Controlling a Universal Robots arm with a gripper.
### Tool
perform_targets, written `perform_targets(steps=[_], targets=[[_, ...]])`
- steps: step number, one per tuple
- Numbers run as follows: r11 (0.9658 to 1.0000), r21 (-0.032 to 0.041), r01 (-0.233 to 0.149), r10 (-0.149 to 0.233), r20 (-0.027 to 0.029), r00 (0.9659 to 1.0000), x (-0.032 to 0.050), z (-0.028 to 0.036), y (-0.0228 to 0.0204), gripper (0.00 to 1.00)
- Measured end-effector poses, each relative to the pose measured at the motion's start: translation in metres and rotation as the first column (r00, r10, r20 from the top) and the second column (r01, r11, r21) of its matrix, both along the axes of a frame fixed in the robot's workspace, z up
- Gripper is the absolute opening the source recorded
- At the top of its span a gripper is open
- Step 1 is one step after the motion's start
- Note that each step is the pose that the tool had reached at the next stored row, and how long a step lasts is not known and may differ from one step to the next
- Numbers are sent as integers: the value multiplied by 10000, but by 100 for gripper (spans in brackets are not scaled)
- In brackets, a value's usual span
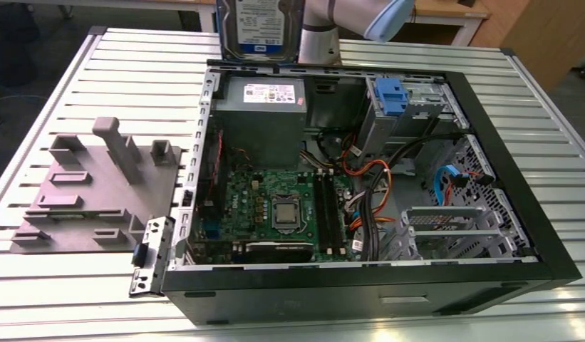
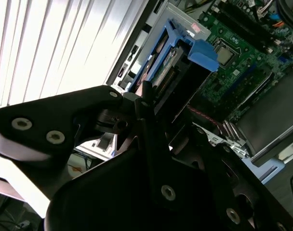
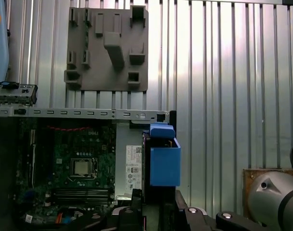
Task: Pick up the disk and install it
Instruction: 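Pick up the disk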
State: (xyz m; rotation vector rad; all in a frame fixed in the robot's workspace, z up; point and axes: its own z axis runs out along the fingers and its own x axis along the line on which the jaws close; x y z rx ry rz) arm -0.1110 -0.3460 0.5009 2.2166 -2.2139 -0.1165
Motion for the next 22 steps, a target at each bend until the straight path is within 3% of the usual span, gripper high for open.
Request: perform_targets(steps=[13,22], targets=[[10000,-1,0,0,-1,10000,312,-2,0,35],[10000,0,0,0,-1,10000,330,-2,0,35]])
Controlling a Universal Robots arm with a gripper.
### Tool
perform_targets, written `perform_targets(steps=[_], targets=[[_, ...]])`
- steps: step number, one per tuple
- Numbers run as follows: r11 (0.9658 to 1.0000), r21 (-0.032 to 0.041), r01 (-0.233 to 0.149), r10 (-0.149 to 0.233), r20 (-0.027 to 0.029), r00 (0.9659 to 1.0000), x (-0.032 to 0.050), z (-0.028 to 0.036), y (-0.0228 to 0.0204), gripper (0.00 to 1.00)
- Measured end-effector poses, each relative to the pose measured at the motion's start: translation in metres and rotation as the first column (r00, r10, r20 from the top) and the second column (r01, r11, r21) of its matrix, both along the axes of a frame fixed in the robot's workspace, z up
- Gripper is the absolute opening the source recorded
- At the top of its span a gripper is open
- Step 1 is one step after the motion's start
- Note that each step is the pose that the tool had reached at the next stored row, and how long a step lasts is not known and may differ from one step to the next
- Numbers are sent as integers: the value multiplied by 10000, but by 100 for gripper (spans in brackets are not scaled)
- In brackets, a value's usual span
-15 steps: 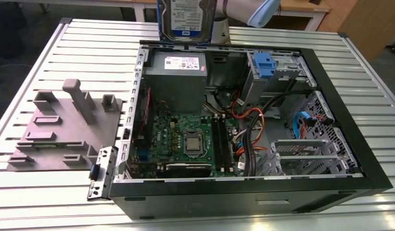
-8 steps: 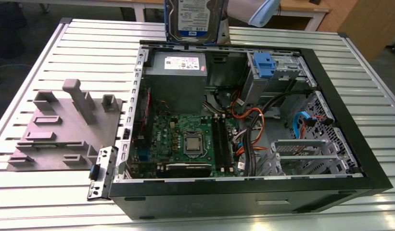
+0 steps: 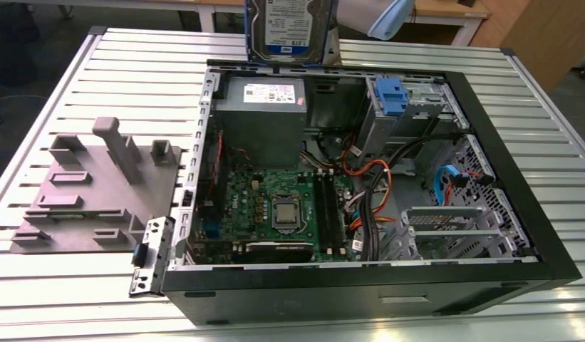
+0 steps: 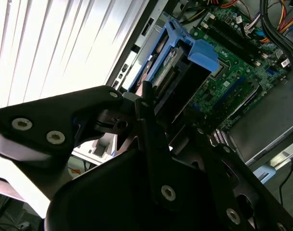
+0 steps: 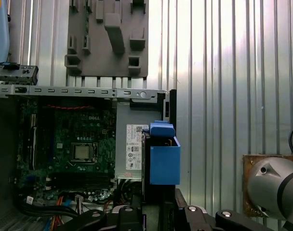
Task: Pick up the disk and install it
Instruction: 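Pick up the disk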
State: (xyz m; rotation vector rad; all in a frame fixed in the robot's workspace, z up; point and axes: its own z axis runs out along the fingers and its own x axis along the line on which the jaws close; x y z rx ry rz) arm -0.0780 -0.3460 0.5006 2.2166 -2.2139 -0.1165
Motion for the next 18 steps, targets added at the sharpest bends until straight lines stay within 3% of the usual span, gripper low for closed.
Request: perform_targets(steps=[3,7,18], targets=[[10000,0,-2,2,0,10000,1,0,-5,35],[10000,-1,0,0,-1,10000,1,-2,-63,35],[10000,0,0,0,0,10000,0,-21,-363,35]])
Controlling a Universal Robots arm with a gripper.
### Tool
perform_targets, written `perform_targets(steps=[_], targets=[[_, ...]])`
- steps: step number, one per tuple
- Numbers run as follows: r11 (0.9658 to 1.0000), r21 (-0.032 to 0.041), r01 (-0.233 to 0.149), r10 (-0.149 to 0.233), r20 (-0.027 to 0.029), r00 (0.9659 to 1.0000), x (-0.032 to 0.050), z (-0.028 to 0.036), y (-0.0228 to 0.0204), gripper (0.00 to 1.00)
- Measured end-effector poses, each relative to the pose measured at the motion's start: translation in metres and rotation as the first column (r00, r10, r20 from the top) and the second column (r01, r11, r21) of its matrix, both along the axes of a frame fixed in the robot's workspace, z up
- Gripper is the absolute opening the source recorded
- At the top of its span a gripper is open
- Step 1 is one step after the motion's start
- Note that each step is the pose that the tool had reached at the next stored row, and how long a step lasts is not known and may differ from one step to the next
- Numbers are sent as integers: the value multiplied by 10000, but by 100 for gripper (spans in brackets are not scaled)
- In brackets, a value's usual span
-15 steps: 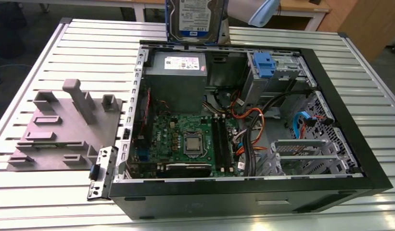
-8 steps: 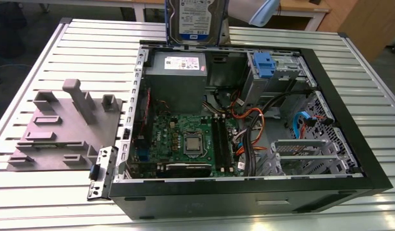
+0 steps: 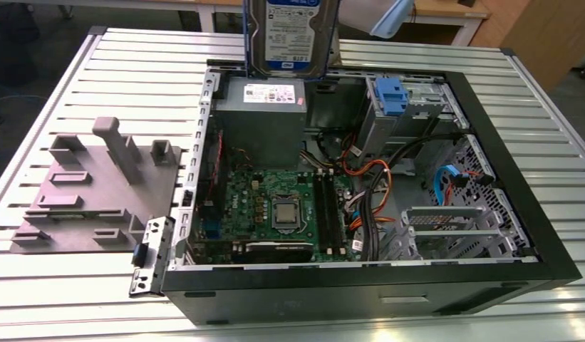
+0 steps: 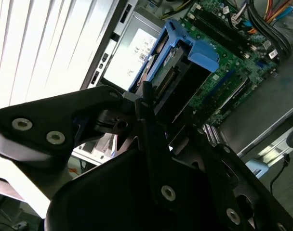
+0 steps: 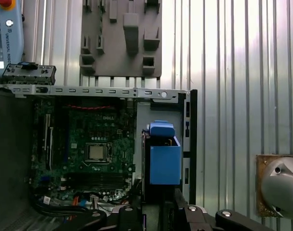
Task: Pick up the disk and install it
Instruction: 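Pick up the disk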
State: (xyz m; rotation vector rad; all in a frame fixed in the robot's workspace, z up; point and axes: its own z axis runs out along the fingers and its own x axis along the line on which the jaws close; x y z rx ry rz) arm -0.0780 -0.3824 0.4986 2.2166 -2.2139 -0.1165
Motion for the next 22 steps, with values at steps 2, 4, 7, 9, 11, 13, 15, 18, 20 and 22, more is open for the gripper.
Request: perform_targets(steps=[2,4,7,9,11,13,15,18,20,22], targets=[[10000,1,0,0,0,10000,0,-5,-60,35],[10000,0,-1,1,0,10000,0,-10,-110,35],[10000,1,0,0,0,10000,0,-16,-178,35],[10000,0,0,0,0,10000,0,-19,-215,35],[10000,0,0,0,0,10000,0,-23,-249,35],[10000,1,0,0,0,10000,0,-26,-282,35],[10000,0,0,0,0,10000,0,-31,-319,35],[10000,2,0,0,0,10000,0,-38,-391,35],[10000,1,0,0,0,10000,0,-43,-442,35],[10000,0,0,0,0,10000,0,-48,-493,35]])
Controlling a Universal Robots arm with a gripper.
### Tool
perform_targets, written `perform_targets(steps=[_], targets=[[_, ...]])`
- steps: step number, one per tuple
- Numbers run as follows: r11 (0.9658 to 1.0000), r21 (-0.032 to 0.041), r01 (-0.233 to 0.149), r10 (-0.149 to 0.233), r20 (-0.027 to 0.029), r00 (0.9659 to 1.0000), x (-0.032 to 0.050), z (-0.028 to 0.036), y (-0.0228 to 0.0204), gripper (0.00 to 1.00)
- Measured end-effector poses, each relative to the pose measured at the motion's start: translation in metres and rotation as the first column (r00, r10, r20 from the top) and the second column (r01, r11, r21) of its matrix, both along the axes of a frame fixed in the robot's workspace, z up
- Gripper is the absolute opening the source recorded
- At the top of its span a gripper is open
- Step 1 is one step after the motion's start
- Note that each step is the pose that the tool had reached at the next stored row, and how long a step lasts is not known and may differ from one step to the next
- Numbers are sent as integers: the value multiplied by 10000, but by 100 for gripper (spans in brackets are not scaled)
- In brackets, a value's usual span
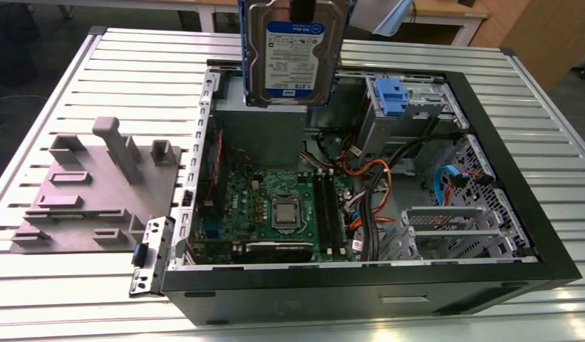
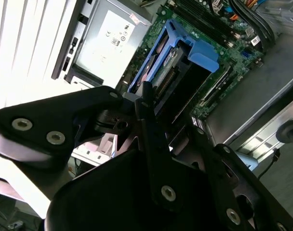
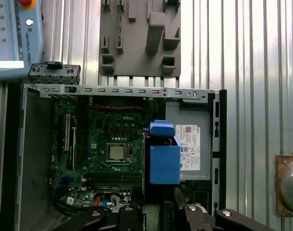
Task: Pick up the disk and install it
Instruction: 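Pick up the disk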
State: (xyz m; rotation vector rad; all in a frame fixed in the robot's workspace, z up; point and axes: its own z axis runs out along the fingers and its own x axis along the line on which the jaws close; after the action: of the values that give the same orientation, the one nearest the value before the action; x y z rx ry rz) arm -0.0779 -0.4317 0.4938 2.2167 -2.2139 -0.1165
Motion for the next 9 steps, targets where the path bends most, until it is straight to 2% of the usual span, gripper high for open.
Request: perform_targets(steps=[9], targets=[[10000,0,0,0,0,10000,0,-24,-206,35]])
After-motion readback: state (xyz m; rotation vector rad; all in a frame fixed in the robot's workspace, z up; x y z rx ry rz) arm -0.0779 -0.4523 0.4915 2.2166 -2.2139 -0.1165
